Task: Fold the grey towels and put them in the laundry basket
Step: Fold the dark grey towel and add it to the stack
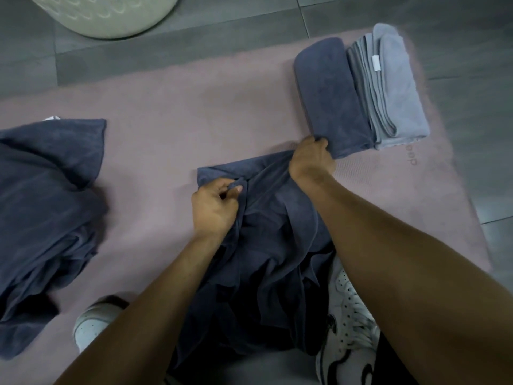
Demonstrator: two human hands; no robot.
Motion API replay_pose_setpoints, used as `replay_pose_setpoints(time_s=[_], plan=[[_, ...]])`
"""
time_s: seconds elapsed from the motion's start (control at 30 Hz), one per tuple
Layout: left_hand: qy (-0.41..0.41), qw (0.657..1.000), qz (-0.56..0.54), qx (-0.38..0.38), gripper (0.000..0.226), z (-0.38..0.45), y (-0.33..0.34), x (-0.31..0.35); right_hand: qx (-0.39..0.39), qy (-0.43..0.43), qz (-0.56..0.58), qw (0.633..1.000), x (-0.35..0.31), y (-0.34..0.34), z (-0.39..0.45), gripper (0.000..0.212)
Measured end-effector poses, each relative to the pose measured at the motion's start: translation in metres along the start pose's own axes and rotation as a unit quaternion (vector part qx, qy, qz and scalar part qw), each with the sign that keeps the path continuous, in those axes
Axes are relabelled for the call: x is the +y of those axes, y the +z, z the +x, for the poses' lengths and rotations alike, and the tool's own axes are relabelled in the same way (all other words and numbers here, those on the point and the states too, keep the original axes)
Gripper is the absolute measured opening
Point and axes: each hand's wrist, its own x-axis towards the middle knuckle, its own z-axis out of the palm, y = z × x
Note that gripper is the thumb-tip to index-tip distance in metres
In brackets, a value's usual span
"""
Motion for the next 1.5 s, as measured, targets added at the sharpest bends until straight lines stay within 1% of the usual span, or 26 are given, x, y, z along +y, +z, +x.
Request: replay_pose_setpoints(time_s=[0.2,0.3,0.37,0.4,0.47,0.53,0.6,0.7,0.73,0.83,0.9,0.93,0.97,1.03,1.07,1.1,1.13,1.17,1.2,1.23,1.27,1.3,1.33,1.4,1.47,1.5], plan=[[-0.021,1.0,-0.002,0.001,0.011,-0.003,-0.004,0.0,-0.017,-0.052,-0.01,0.998,0.005,-0.011,-0.013,0.04],[-0.06,0.998,-0.031,-0.007,0.022,-0.007,-0.013,0.007,-0.043,-0.07,0.035,0.996,0.007,-0.027,-0.02,0.038],[-0.071,0.997,-0.037,0.003,0.029,-0.012,-0.024,0.014,-0.035,-0.078,0.07,0.994,0.007,-0.04,-0.028,0.035],[-0.072,0.997,-0.037,0.008,0.028,-0.015,-0.031,0.019,-0.029,-0.08,0.087,0.993,0.007,-0.048,-0.033,0.033],[-0.065,0.997,-0.022,0.023,0.019,-0.025,-0.049,0.033,-0.04,-0.071,0.102,0.991,0.007,-0.068,-0.05,0.029],[-0.059,0.997,0.019,0.035,0.01,-0.036,-0.072,0.051,-0.064,-0.07,0.088,0.992,0.007,-0.088,-0.07,0.02],[-0.062,0.996,0.044,0.04,0.013,-0.047,-0.098,0.068,-0.099,-0.069,0.062,0.991,0.006,-0.111,-0.096,0.027],[-0.077,0.995,0.038,0.045,0.02,-0.065,-0.142,0.098,-0.089,-0.065,0.113,0.987,0.01,-0.154,-0.143,0.028],[-0.081,0.995,0.021,0.047,0.022,-0.072,-0.157,0.109,-0.084,-0.079,0.116,0.987,0.011,-0.169,-0.159,0.028],[-0.098,0.994,-0.023,0.031,0.023,-0.091,-0.201,0.147,-0.095,-0.084,0.186,0.974,0.004,-0.212,-0.202,0.018],[-0.073,0.997,-0.017,0.008,0.022,-0.102,-0.227,0.174,-0.083,-0.092,0.246,0.961,-0.006,-0.242,-0.22,0.022],[-0.041,0.999,-0.029,0.011,0.021,-0.109,-0.24,0.19,-0.062,-0.119,0.26,0.956,-0.012,-0.258,-0.232,0.019],[0.011,0.998,-0.046,0.029,0.021,-0.115,-0.251,0.205,-0.015,-0.162,0.282,0.945,-0.016,-0.273,-0.245,0.016],[0.12,0.983,-0.102,0.097,0.024,-0.135,-0.267,0.224,0.115,-0.241,0.342,0.901,-0.017,-0.296,-0.271,0.012],[0.158,0.976,-0.104,0.104,0.024,-0.145,-0.272,0.226,0.146,-0.264,0.343,0.89,-0.013,-0.303,-0.279,0.01],[0.171,0.979,-0.069,0.083,0.023,-0.154,-0.275,0.224,0.133,-0.263,0.299,0.908,-0.007,-0.306,-0.288,0.009],[0.158,0.987,-0.001,0.038,0.02,-0.164,-0.276,0.219,0.081,-0.235,0.212,0.945,0.001,-0.305,-0.296,0.009],[0.142,0.989,0.043,0.015,0.017,-0.17,-0.278,0.211,0.035,-0.205,0.155,0.966,0.01,-0.302,-0.3,0.011],[0.122,0.992,0.024,0.026,0.017,-0.177,-0.28,0.205,0.029,-0.198,0.148,0.968,0.019,-0.301,-0.302,0.015],[0.122,0.99,-0.034,0.062,0.018,-0.181,-0.282,0.202,0.057,-0.207,0.191,0.958,0.025,-0.3,-0.304,0.018],[0.119,0.983,-0.104,0.097,0.02,-0.186,-0.285,0.204,0.097,-0.227,0.255,0.935,0.03,-0.302,-0.308,0.019],[0.123,0.973,-0.16,0.115,0.02,-0.191,-0.287,0.207,0.125,-0.241,0.315,0.91,0.032,-0.303,-0.316,0.019],[0.134,0.966,-0.185,0.118,0.02,-0.196,-0.29,0.21,0.142,-0.258,0.353,0.888,0.033,-0.304,-0.323,0.019],[0.165,0.952,-0.221,0.13,0.018,-0.208,-0.294,0.217,0.184,-0.309,0.38,0.852,0.033,-0.305,-0.335,0.017],[0.192,0.932,-0.25,0.176,0.017,-0.22,-0.3,0.222,0.252,-0.355,0.38,0.816,0.032,-0.305,-0.345,0.015],[0.203,0.921,-0.266,0.197,0.017,-0.224,-0.303,0.224,0.282,-0.36,0.383,0.803,0.031,-0.306,-0.346,0.013]])
